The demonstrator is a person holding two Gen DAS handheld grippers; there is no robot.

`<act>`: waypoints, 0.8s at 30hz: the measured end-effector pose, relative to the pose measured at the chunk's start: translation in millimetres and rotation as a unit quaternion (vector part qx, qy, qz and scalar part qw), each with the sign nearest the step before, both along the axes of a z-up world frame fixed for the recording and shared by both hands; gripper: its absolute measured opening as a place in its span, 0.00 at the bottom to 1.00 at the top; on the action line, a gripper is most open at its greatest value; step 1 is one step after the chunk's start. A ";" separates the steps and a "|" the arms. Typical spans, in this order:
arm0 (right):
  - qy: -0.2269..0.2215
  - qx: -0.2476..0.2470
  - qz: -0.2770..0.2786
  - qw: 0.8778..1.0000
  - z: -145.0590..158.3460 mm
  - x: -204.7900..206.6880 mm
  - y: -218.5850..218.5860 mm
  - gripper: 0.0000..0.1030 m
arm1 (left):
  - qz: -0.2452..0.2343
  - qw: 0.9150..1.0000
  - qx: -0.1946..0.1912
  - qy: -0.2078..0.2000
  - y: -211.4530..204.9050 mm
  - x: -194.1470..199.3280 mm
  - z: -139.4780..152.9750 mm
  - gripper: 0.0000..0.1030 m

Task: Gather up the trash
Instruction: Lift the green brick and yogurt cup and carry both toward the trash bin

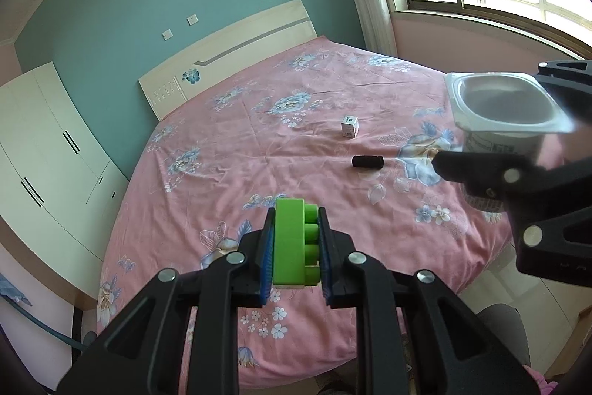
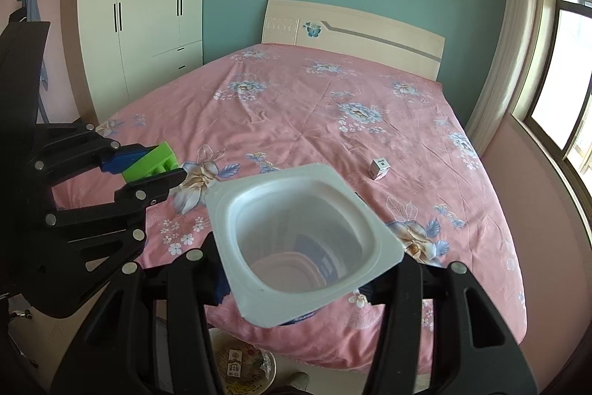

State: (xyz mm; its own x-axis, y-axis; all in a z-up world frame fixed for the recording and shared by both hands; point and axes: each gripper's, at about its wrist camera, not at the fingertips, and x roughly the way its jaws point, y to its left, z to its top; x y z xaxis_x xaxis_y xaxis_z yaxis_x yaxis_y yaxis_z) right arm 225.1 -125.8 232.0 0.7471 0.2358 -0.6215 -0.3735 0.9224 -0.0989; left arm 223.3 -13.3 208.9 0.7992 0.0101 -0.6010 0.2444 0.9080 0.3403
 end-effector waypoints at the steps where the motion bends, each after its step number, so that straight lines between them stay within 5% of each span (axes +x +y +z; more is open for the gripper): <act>1: -0.001 -0.002 0.002 1.000 0.4 -5.1 1.5 0.51 | 0.000 1.000 0.002 0.000 1.5 -4.4 -0.9 0.22; 24: 0.046 -0.034 0.023 0.998 -72.3 -38.4 12.0 0.51 | -0.003 0.997 0.009 0.078 29.5 -46.3 -87.7 0.22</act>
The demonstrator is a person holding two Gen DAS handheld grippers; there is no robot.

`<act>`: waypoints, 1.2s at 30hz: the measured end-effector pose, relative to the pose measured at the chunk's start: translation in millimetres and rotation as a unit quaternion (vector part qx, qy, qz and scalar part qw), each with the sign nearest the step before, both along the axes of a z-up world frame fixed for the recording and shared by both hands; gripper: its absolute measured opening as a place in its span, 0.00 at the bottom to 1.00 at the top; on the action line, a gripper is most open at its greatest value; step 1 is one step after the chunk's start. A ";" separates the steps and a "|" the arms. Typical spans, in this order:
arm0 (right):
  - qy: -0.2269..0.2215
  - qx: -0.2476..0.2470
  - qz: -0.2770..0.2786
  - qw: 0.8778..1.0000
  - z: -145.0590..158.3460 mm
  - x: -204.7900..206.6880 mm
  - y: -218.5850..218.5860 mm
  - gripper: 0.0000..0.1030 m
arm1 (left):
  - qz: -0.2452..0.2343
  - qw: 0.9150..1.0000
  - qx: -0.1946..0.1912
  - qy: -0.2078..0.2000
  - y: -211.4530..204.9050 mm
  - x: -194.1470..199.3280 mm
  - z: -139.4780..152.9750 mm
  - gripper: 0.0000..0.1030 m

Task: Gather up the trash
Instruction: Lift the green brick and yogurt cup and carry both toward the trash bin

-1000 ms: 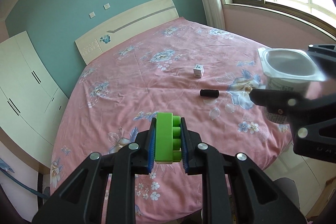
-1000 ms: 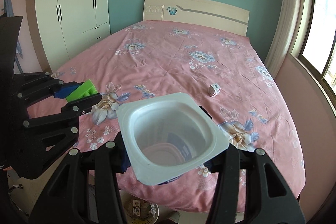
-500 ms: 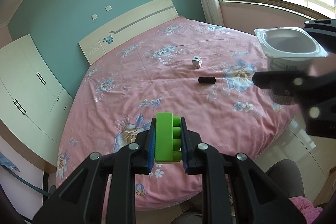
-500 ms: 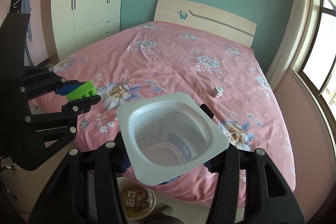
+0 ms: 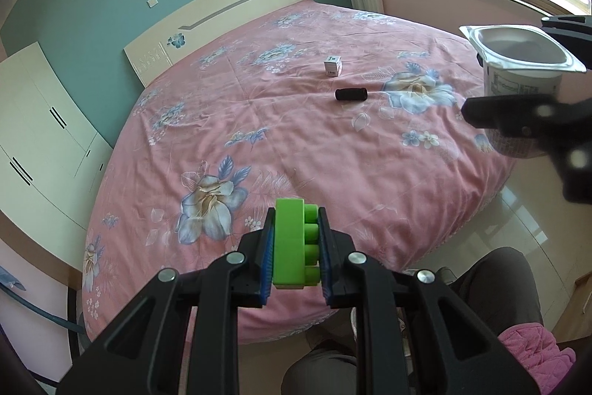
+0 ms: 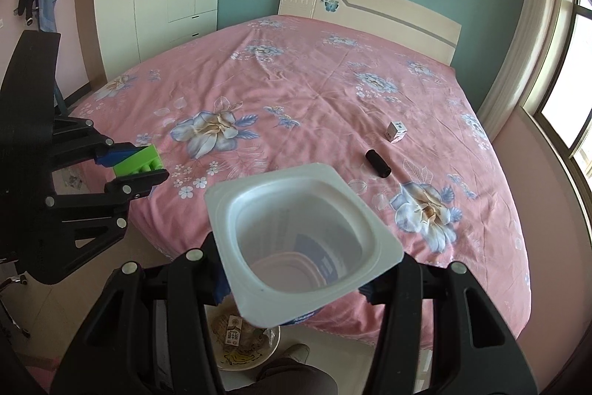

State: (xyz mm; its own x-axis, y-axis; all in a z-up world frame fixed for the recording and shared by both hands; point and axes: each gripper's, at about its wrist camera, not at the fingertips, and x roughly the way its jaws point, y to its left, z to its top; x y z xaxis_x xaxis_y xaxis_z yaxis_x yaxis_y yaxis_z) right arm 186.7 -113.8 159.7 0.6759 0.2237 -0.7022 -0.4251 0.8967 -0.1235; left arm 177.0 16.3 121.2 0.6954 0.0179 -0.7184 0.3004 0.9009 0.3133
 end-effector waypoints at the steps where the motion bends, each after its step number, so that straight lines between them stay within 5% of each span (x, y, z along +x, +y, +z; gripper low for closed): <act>1: 0.004 0.000 0.001 1.000 -4.9 0.2 0.5 0.51 | 0.000 1.000 0.004 0.006 0.0 -0.4 -5.2 0.22; 19: 0.082 -0.002 0.015 0.997 -103.6 -5.9 -0.8 0.51 | -0.020 0.995 0.031 0.092 -11.5 -5.5 -100.1 0.22; 36: 0.171 -0.017 0.027 0.985 -202.5 -2.7 4.6 0.51 | -0.026 0.982 0.028 0.185 -17.4 -11.5 -197.1 0.22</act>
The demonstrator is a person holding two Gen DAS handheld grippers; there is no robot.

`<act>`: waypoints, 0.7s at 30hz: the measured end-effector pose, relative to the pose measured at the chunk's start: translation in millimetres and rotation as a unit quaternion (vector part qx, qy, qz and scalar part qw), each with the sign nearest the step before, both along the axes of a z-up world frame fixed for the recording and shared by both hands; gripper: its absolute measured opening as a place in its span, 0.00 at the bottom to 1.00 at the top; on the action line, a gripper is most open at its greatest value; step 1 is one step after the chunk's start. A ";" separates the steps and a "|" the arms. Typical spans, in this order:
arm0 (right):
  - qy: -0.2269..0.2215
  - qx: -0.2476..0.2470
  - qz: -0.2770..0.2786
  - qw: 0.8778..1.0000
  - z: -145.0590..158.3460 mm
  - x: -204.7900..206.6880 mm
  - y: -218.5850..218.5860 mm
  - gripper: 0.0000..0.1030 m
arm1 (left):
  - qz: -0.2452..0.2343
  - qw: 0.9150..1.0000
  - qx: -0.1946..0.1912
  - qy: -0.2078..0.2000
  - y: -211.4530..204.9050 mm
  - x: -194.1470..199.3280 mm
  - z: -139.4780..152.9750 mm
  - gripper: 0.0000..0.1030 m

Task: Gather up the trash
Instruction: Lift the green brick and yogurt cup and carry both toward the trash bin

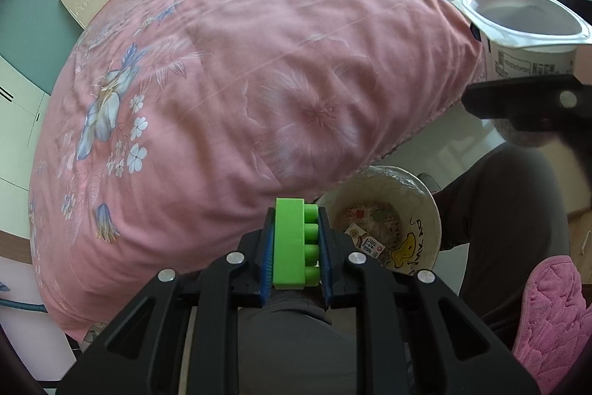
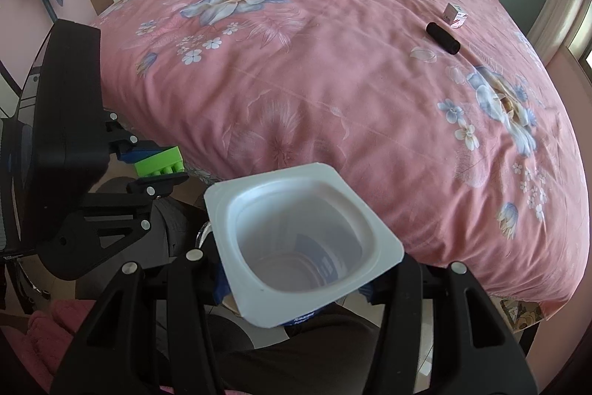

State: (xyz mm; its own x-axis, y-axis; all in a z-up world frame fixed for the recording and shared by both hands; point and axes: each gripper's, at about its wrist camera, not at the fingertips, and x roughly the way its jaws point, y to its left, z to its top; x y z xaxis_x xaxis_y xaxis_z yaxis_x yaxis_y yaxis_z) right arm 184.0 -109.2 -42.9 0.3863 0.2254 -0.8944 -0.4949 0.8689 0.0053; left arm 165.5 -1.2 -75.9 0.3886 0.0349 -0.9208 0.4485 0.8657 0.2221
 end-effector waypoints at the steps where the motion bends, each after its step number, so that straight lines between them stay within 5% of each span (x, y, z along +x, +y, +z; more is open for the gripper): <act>1: 0.007 0.001 0.001 1.000 -6.7 0.1 1.6 0.51 | -0.001 1.000 0.001 0.005 -1.0 -0.2 -5.2 0.22; 21: 0.122 -0.007 0.004 0.992 -131.8 3.4 14.7 0.51 | 0.004 0.993 -0.017 0.117 -5.4 -1.1 -108.7 0.22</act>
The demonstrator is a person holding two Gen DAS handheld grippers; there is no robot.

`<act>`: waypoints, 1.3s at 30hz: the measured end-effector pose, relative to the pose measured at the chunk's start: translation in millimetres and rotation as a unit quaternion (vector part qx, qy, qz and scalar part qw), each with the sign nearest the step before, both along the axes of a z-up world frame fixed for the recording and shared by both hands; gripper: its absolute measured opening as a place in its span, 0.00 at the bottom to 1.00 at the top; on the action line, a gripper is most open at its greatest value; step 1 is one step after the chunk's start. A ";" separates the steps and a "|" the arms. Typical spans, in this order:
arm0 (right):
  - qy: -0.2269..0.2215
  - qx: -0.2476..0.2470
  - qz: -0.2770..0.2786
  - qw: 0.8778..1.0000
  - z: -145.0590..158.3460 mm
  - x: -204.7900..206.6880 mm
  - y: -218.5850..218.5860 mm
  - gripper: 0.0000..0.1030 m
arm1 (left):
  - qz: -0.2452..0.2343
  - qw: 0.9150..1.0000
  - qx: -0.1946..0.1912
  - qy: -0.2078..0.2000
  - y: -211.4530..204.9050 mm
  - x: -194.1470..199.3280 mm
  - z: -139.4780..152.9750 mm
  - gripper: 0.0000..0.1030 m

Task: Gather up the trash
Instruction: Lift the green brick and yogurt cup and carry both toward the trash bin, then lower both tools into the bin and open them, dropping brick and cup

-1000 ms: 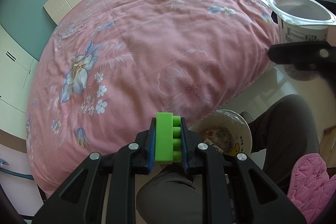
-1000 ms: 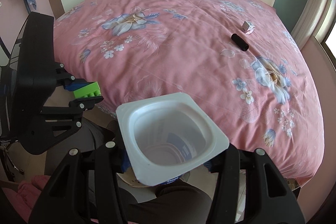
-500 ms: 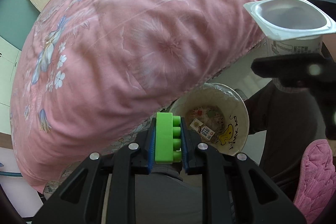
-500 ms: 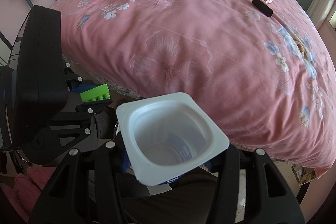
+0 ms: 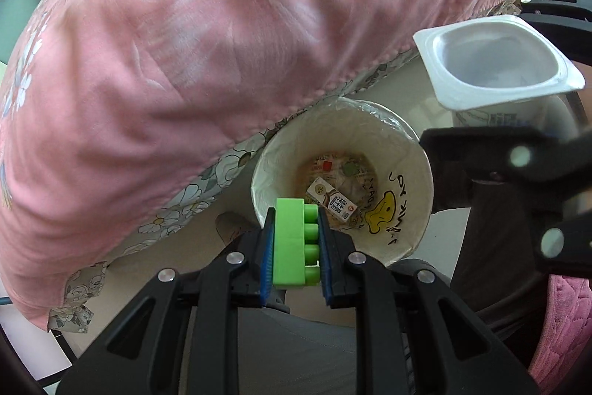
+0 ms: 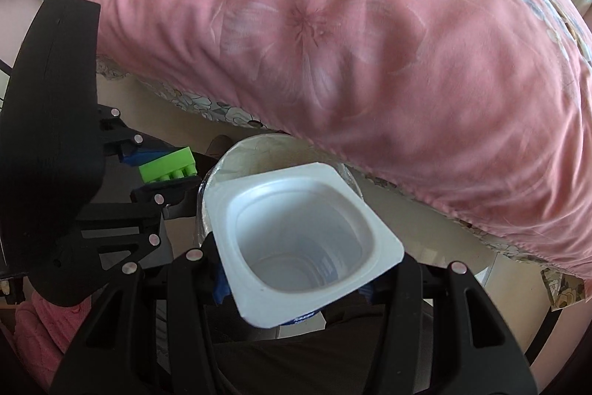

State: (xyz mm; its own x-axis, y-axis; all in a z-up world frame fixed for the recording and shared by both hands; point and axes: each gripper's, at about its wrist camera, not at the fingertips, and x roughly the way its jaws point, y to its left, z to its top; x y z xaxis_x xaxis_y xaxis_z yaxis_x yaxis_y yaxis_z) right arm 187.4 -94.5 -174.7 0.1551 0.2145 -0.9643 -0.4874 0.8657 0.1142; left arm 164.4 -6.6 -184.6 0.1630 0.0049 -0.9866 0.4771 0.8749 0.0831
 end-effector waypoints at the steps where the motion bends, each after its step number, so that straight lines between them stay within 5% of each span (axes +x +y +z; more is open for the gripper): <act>1: 0.006 -0.002 -0.001 1.000 -6.4 0.3 0.5 0.51 | 0.000 1.000 0.000 0.005 -0.1 0.2 -5.1 0.22; 18: 0.104 -0.004 -0.010 0.995 -102.5 0.8 16.4 0.51 | 0.018 0.996 -0.003 0.088 7.2 9.4 -77.6 0.22; 39: 0.189 -0.015 -0.042 0.981 -178.0 8.3 7.1 0.51 | 0.062 0.983 -0.013 0.174 10.9 20.9 -160.4 0.22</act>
